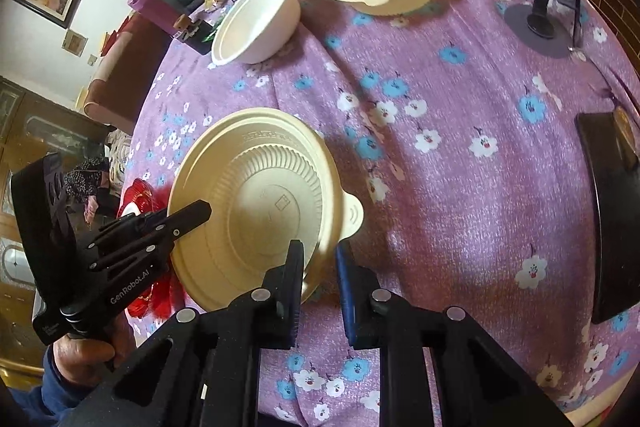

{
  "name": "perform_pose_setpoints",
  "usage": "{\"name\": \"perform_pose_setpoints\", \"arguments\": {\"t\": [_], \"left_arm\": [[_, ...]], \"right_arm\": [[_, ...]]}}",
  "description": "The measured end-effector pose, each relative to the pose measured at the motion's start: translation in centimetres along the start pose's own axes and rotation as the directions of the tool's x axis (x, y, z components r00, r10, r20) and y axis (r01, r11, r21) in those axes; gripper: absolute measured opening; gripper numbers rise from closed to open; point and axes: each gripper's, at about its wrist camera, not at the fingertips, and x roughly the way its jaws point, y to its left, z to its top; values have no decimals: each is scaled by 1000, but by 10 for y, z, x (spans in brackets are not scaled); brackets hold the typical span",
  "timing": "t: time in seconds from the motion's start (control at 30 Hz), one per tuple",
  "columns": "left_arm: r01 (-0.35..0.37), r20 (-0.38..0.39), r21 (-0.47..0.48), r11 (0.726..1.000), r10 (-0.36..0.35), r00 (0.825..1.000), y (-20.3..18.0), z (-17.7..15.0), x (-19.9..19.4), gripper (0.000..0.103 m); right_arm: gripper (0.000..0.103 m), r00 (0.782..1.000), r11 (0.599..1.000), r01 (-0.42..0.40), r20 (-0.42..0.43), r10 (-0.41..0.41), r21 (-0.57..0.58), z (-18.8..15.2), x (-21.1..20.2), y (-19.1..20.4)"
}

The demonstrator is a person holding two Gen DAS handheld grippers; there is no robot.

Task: Organize plates and bowls
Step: 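Carry the beige bowl over the red and white plate stack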

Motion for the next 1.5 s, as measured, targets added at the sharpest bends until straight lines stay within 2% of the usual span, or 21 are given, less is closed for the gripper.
{"name": "perform_pose_setpoints", "arguments": {"t": [0.27,0.9,1.5], "left_arm": [[-31,35,9,999,31,999,1,-2,-12,16],[-59,85,5,998,58,995,11,-12,-34,16],[-87,132,-51,995,93,987,38,-31,-61,16]], "right_arm": [[18,1000,999,3,19,-2,-44,0,-3,13],[18,999,997,-11,42,13,-71,-5,-7,31],[18,999,990,-26,44,32,-137,-12,-4,67]]}}
